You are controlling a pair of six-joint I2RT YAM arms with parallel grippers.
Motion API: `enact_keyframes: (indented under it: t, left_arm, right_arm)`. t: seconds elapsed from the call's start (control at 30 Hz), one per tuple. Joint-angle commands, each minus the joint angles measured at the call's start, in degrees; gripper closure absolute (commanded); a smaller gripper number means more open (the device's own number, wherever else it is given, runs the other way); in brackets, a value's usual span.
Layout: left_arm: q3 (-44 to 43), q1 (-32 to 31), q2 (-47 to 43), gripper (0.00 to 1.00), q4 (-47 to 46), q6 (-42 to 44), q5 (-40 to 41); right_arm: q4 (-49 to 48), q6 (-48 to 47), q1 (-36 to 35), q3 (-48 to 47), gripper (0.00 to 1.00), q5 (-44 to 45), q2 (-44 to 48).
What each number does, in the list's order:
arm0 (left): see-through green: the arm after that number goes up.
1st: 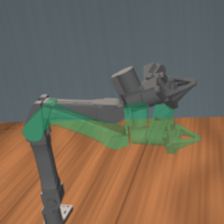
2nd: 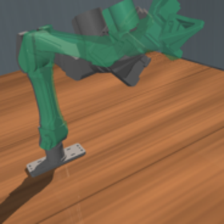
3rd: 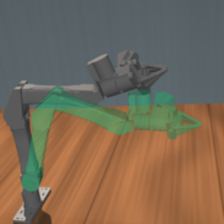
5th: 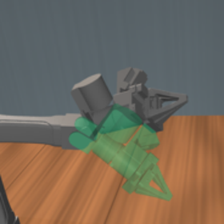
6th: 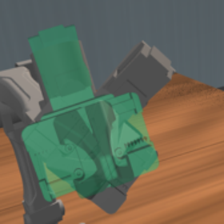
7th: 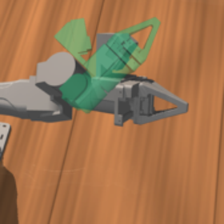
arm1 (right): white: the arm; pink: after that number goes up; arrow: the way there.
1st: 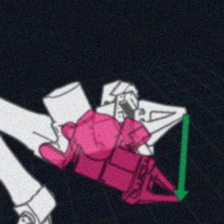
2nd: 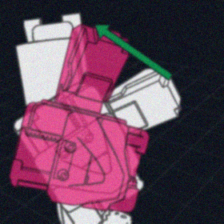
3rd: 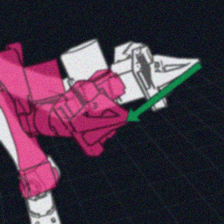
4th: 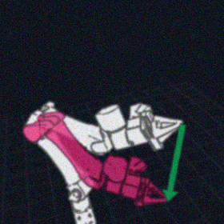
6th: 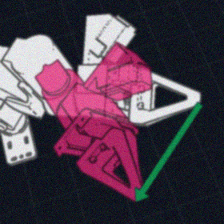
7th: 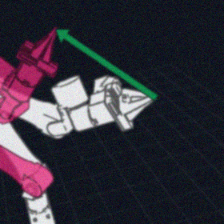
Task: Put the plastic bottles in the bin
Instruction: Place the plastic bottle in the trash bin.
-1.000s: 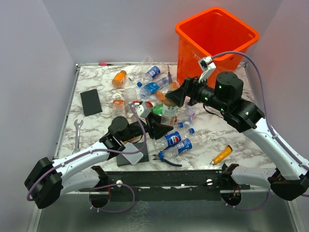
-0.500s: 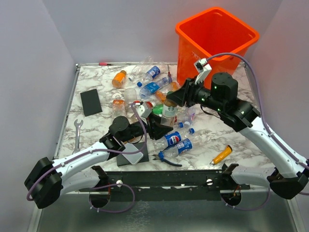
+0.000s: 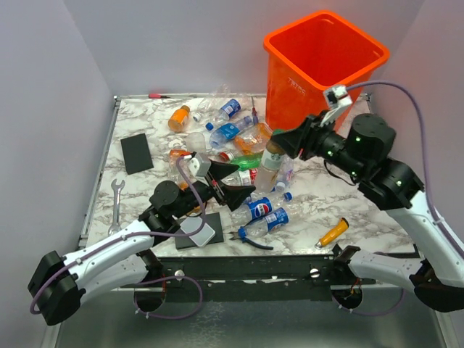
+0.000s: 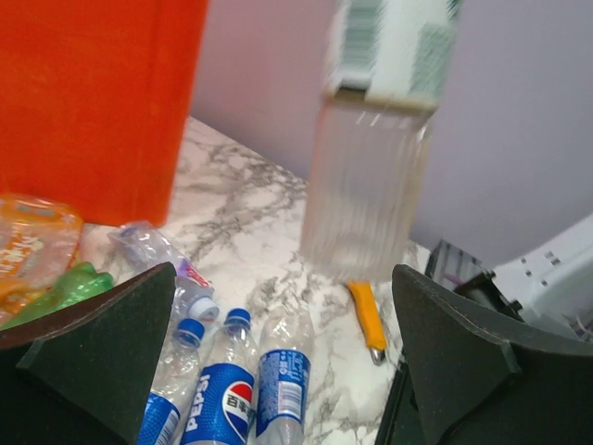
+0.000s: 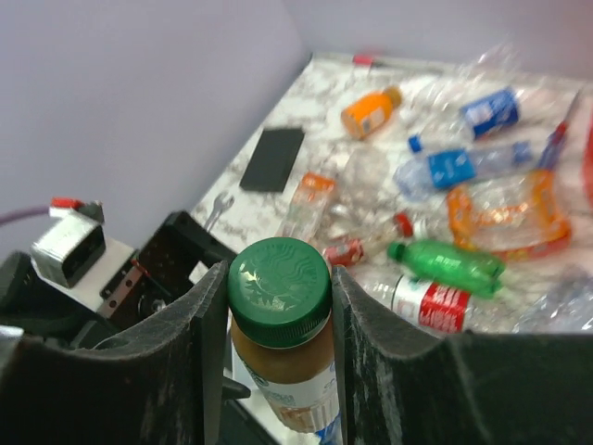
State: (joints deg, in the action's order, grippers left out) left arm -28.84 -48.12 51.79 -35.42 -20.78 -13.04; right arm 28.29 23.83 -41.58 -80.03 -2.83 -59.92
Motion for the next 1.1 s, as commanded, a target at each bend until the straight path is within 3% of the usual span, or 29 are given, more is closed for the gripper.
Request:
enact_keyframes:
  t: [0.0, 0.17, 0.33, 0.43, 0.63, 0.83, 1.07]
  left_arm:
    - [2.1, -0.2, -3.6, 0.01, -1.2, -0.1, 11.9]
    - [2.5, -0.1, -7.5, 0.01, 3.1, 3.0, 29.8]
    - [2.7, -0.2, -10.3, 0.01, 7.7, 4.9, 45.4]
    - [2.3, -0.2, -10.2, 0.01, 8.5, 6.1, 48.9]
    - [2.1, -0.1, -10.3, 0.01, 8.7, 5.9, 49.3]
    - [2.0, -0.1, -11.3, 0.01, 8.8, 5.7, 48.8]
    - [2.0, -0.2, -12.1, 0.01, 8.9, 5.6, 48.9]
  right_arm:
    - [5.4, -7.1, -0.2, -11.8, 0.99, 12.8, 2.3]
    - [5.5, -15.2, -0.2, -23.2, 0.99, 26.2, 0.8]
    - [-14.3, -27.7, -0.2, -20.2, 1.0, 45.7, 0.2]
    - [-29.7, -36.8, -0.2, -17.6, 1.0, 52.8, -3.6]
    - [-52.7, -47.0, 2.3, -19.8, 0.99, 53.8, -13.5]
    - [-39.9, -31.6, 15.4, -34.9, 1.0, 48.6, -27.6]
    - [-29.5, -21.4, 23.3, -40.9, 1.0, 44.1, -37.6]
